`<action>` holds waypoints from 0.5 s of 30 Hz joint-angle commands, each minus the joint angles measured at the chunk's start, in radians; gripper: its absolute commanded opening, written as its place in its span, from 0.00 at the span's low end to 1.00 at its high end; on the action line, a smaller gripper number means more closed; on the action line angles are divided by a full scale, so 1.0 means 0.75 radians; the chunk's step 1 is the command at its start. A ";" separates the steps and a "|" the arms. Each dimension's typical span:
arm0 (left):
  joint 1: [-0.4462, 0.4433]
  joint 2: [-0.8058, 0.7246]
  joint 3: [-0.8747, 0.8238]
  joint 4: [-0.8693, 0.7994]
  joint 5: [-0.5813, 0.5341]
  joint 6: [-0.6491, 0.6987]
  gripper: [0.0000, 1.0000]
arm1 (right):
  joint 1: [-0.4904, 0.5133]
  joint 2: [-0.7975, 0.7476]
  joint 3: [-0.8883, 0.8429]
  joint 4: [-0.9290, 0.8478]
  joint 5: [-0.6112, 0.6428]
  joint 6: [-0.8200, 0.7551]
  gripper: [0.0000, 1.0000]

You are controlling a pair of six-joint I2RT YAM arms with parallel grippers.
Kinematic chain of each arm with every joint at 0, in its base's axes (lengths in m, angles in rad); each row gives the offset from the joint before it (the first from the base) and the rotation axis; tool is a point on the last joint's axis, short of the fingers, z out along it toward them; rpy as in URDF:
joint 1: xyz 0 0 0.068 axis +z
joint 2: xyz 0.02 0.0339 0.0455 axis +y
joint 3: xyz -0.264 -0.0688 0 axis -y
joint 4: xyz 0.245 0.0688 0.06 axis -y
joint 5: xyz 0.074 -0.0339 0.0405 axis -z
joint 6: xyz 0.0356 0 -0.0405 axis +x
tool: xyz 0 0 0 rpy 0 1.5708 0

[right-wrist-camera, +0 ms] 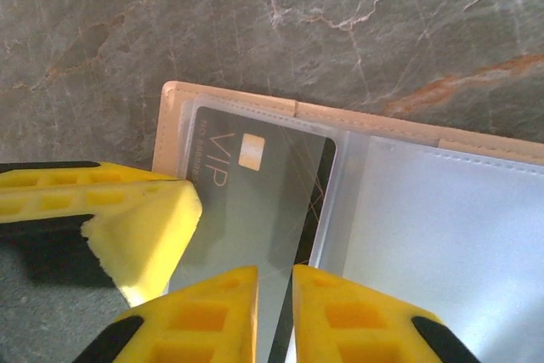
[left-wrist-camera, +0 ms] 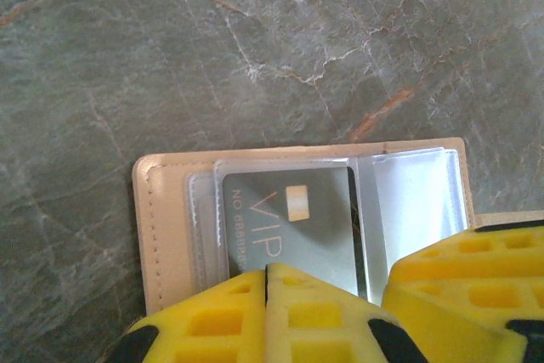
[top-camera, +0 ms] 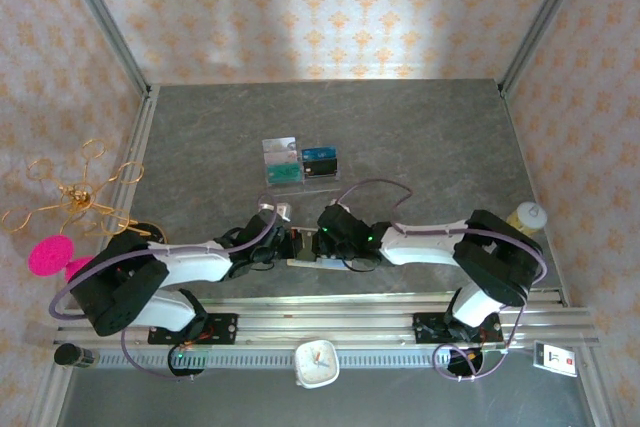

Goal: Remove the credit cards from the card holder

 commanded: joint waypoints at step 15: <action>-0.045 0.020 -0.101 0.112 0.050 -0.054 0.00 | -0.019 0.097 -0.030 0.094 -0.062 0.046 0.07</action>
